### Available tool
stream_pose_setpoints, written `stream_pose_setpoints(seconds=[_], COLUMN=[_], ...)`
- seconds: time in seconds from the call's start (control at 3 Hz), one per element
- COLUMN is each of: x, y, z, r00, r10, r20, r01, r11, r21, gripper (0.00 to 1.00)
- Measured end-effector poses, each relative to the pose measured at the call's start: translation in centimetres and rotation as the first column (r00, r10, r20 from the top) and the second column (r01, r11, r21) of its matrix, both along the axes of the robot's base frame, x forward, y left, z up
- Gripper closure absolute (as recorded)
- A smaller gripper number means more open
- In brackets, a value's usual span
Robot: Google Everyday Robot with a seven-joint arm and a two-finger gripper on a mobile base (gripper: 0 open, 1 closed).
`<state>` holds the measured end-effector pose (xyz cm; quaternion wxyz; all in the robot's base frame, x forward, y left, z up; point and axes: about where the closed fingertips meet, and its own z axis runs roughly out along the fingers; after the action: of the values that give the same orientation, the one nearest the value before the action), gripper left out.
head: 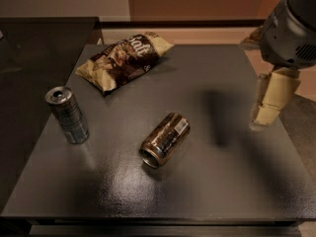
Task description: Place orange can upright
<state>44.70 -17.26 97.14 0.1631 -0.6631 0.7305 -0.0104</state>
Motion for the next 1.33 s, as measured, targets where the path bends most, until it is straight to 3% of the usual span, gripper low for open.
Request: stream_pose_setpoints(seconds=[0.33, 0.67, 1.0, 1.33], x=[-0.4, -1.7, -3.8, -5.5], y=[3.4, 6.8, 10.2, 13.2], z=[-0.8, -1.8, -2.7, -3.5], r00=[0.9892, 0.9444, 0.8611, 0.7626], r10=[0.145, 0.326, 0.506, 0.646], r20=[0.024, 0.047, 0.051, 0.023], r01=[-0.144, -0.324, -0.501, -0.638], r11=[0.989, 0.945, 0.861, 0.757], r21=[-0.01, -0.035, -0.085, -0.141], gripper=[0.0, 0.0, 0.0, 0.0])
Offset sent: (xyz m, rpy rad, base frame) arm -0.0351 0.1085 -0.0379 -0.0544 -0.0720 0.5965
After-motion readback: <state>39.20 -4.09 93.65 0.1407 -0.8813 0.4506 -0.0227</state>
